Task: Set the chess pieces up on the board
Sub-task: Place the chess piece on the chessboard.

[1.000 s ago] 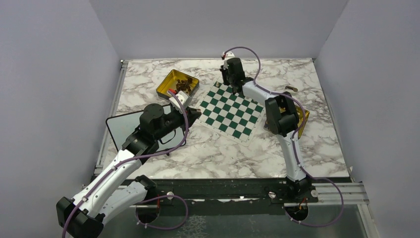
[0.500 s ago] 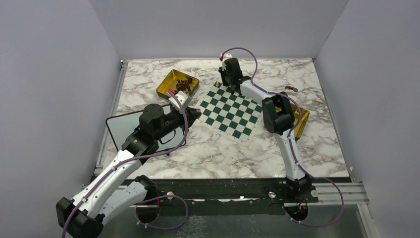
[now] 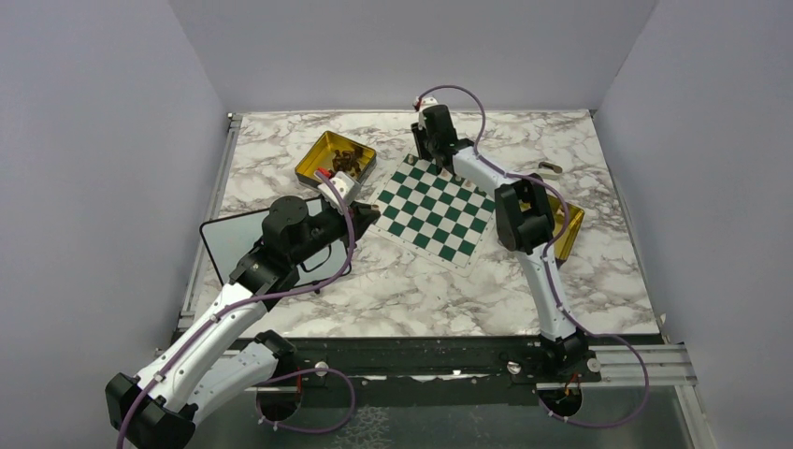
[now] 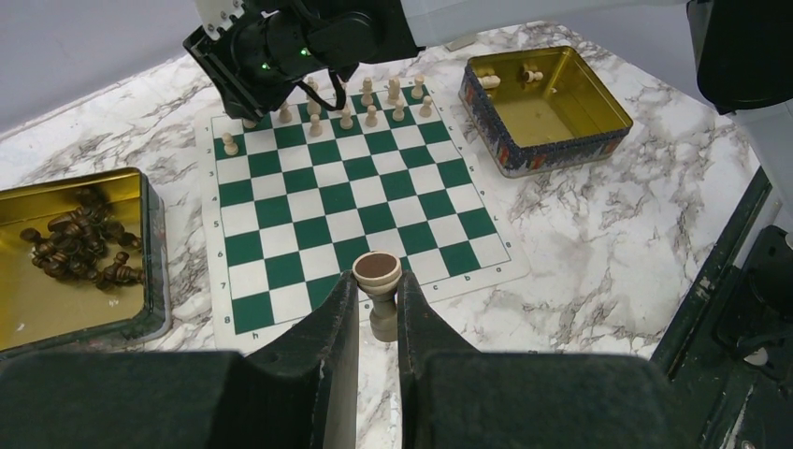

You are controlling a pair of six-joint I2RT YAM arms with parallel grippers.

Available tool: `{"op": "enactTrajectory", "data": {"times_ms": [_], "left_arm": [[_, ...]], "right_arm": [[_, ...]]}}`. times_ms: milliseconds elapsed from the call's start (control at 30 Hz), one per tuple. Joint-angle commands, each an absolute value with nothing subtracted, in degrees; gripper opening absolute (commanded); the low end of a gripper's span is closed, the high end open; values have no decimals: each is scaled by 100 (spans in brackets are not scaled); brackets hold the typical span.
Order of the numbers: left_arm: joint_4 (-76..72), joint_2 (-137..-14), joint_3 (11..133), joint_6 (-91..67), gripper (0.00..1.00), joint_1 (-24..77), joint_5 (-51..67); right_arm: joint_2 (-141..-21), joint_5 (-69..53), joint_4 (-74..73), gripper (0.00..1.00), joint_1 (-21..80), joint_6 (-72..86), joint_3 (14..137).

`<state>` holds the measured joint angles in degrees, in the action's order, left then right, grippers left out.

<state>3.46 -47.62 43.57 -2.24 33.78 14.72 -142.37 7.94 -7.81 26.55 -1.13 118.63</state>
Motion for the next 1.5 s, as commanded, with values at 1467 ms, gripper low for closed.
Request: {"op": "enactTrajectory", "data": {"times_ms": [1467], "left_arm": [[158,-4658,4305,-207,2,3393,1506]], "right_arm": [[-12986,753,-865,14,2737,661,10486]]}}
